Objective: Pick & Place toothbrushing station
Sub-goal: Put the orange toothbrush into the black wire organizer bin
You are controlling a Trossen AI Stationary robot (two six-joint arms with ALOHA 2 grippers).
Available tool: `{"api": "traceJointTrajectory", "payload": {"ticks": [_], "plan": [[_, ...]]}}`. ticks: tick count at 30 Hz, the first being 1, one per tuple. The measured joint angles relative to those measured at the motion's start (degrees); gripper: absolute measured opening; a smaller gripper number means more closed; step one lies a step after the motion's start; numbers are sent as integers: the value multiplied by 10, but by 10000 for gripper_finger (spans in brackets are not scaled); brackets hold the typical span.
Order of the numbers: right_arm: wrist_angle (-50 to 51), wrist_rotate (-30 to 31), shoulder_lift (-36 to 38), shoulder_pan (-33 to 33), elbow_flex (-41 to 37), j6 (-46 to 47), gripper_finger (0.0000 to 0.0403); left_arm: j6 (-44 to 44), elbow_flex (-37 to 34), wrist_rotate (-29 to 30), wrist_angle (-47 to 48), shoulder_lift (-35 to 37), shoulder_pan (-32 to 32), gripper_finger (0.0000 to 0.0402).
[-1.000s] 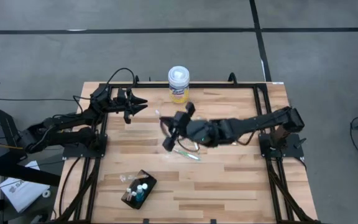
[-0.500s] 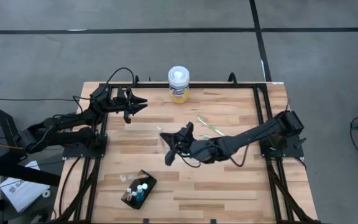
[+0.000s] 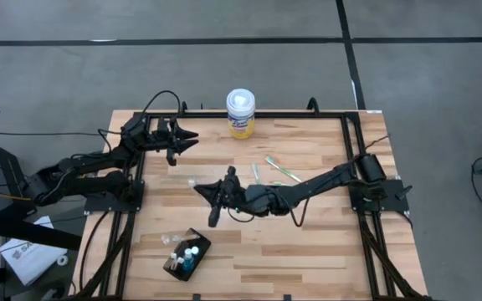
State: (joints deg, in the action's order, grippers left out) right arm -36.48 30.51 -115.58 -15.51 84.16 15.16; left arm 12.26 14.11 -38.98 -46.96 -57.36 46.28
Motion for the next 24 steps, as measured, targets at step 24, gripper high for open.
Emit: {"api": "traceJointTrajectory", "payload": {"ticks": [24], "plan": [[-80,-146,-117,1,116,-19,0,-9,0,16,-7,0,0,123]]}}
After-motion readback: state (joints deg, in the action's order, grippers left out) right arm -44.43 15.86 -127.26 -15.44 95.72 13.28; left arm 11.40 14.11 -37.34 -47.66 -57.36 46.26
